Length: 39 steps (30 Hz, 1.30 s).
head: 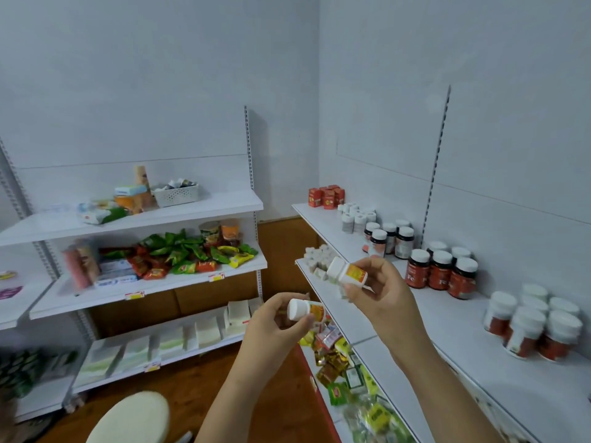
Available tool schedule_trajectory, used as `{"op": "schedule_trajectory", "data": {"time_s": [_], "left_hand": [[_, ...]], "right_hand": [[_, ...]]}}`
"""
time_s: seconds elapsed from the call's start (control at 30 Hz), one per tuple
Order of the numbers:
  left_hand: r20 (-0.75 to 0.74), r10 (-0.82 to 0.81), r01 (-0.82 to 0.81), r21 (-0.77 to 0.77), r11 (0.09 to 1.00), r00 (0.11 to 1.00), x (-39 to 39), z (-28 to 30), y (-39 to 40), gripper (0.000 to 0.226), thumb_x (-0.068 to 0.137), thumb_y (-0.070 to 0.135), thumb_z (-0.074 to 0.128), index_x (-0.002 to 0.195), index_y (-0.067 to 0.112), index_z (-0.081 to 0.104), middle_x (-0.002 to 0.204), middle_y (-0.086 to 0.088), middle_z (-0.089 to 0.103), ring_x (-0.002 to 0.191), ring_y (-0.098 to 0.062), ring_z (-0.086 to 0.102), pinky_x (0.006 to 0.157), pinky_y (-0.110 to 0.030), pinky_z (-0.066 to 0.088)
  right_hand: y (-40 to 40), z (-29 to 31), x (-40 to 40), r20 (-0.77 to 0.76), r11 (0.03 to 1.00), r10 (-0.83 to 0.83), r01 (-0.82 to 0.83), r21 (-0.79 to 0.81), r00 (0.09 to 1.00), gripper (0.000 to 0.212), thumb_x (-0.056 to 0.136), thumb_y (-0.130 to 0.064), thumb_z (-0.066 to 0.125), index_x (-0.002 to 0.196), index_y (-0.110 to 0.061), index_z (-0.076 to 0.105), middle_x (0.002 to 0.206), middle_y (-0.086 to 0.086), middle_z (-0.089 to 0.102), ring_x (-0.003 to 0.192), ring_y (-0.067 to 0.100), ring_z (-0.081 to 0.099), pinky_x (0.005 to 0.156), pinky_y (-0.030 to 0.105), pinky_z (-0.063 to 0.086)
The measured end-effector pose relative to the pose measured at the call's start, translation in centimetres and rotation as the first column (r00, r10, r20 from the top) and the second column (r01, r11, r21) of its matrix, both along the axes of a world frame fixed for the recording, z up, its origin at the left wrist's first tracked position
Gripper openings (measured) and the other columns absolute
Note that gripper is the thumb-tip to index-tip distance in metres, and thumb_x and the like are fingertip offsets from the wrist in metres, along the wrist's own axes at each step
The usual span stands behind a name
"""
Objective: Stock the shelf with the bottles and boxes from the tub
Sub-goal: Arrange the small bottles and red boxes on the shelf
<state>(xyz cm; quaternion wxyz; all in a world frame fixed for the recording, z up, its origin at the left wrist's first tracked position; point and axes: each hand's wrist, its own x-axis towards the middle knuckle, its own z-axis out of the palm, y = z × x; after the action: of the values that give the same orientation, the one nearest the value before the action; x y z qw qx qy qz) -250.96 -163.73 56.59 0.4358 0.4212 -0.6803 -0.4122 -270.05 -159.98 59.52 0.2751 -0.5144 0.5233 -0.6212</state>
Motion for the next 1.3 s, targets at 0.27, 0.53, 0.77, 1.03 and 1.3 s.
{"op": "schedule_trajectory", "data": {"time_s": [0.27, 0.53, 0.77, 1.03, 1.3], "left_hand": [[-0.005, -0.041, 0.041, 0.024, 0.999, 0.999, 0.7, -0.7, -12.0, 0.025, 0.085, 0.027, 0.074, 0.107, 0.035, 0.065, 0.098, 0.013, 0.069, 0.089, 0.001, 0.066, 0.071, -0.017, 0.056], [0.001, -0.042, 0.042, 0.086, 0.995, 0.999, -1.4, -2.9, -26.3, 0.025, 0.085, 0.024, 0.074, 0.108, 0.033, 0.066, 0.095, 0.014, 0.07, 0.089, -0.001, 0.067, 0.074, -0.02, 0.058], [0.025, -0.008, 0.005, 0.109, 0.994, 1.0, -5.8, -2.2, -41.6, 0.023, 0.086, 0.025, 0.074, 0.106, 0.032, 0.067, 0.092, 0.012, 0.071, 0.086, -0.005, 0.068, 0.076, -0.031, 0.06], [0.03, -0.016, 0.01, 0.166, 0.986, 0.999, -9.2, -4.2, -54.0, 0.023, 0.084, 0.026, 0.076, 0.104, 0.033, 0.068, 0.091, 0.014, 0.071, 0.085, -0.006, 0.069, 0.077, -0.038, 0.06], [0.065, -0.165, 0.155, 0.134, 0.979, 0.984, -12.7, -5.6, -66.3, 0.023, 0.085, 0.027, 0.074, 0.106, 0.035, 0.066, 0.095, 0.015, 0.072, 0.088, -0.002, 0.068, 0.077, -0.021, 0.058]], "right_hand": [[-11.7, -2.0, 1.4, -0.013, 0.995, -0.061, 0.062, 0.077, 0.998, 0.034, 0.084, -0.016, 0.075, 0.109, -0.03, 0.057, 0.109, -0.008, 0.069, 0.1, 0.006, 0.067, 0.084, 0.03, 0.058], [-27.0, -4.2, -1.1, 0.014, 0.991, -0.09, 0.088, 0.1, 0.996, 0.033, 0.084, -0.019, 0.075, 0.108, -0.03, 0.056, 0.11, -0.008, 0.069, 0.097, 0.007, 0.068, 0.067, 0.02, 0.054], [-42.0, -4.5, -5.4, 0.049, 0.989, -0.099, 0.093, 0.116, 0.994, 0.034, 0.084, -0.016, 0.075, 0.11, -0.024, 0.056, 0.111, -0.005, 0.068, 0.098, 0.008, 0.067, 0.077, 0.023, 0.057], [-54.2, -5.6, -9.2, 0.106, 0.981, -0.135, 0.118, 0.154, 0.985, 0.029, 0.087, -0.011, 0.072, 0.108, -0.022, 0.056, 0.103, -0.008, 0.07, 0.081, 0.004, 0.071, 0.063, 0.021, 0.056], [-63.9, -6.8, -12.8, 0.142, 0.948, -0.297, 0.274, 0.161, 0.944, 0.021, 0.084, -0.016, 0.075, 0.101, -0.021, 0.064, 0.095, -0.008, 0.073, 0.084, 0.0, 0.068, 0.069, 0.014, 0.05]]}}
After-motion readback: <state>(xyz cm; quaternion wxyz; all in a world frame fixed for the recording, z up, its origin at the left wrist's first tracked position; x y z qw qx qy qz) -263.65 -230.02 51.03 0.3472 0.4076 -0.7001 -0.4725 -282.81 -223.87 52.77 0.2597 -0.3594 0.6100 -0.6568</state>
